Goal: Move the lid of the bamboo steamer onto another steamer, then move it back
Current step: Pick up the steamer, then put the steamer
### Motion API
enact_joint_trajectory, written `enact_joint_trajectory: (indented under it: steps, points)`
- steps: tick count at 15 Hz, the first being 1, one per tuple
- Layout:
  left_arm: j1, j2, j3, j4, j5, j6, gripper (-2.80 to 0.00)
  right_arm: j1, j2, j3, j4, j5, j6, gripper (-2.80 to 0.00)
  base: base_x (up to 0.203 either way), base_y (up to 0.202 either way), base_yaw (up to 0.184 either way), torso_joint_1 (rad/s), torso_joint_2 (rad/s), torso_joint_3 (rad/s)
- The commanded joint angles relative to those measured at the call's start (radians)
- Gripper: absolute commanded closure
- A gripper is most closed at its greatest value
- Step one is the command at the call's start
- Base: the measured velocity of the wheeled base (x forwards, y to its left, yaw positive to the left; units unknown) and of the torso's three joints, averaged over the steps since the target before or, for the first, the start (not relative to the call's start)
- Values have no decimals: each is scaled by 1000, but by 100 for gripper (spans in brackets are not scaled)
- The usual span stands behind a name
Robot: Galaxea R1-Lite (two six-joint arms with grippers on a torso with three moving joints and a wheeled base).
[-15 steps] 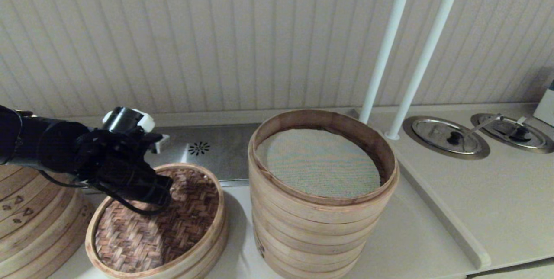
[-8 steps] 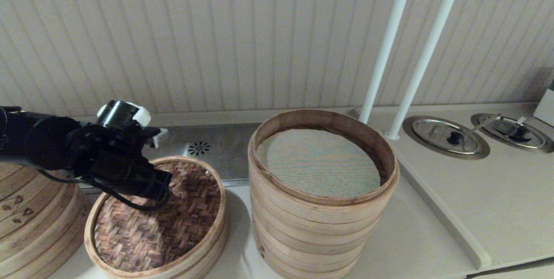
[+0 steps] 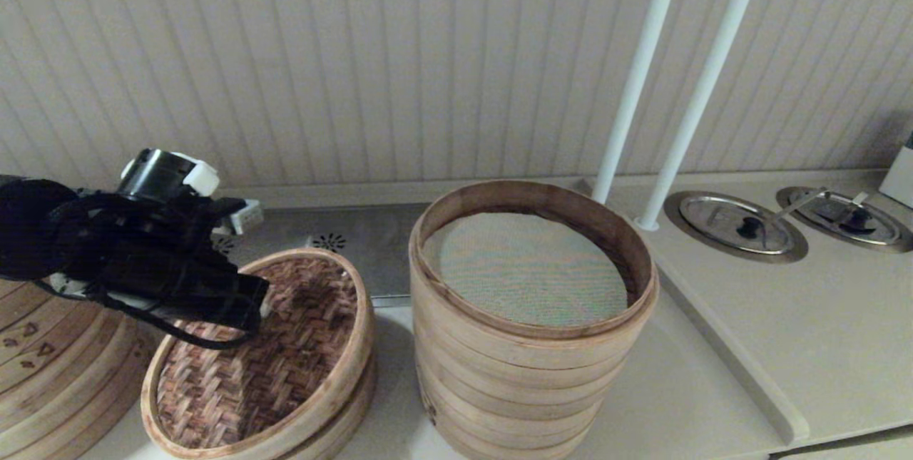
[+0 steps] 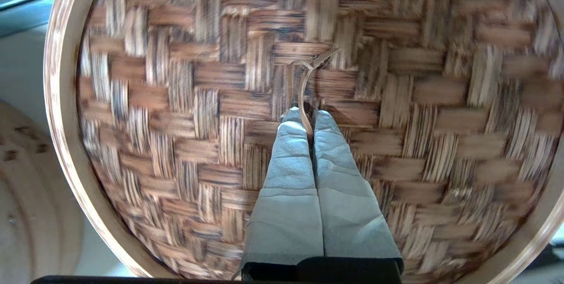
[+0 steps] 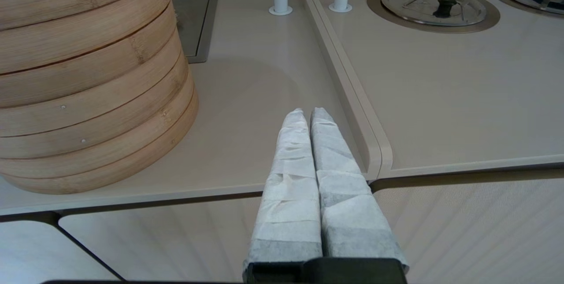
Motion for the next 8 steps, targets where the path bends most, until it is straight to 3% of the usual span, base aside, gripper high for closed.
enact_joint_trajectory:
  steps: [1, 8]
  points:
    - [0, -51, -7, 21, -14, 0, 0, 0, 1, 3, 0, 0, 0, 0, 0, 0, 0, 0, 0, 0]
    - [25, -179, -159, 132, -41, -11, 0, 0, 1, 3, 0, 0, 0, 0, 0, 0, 0, 0, 0, 0]
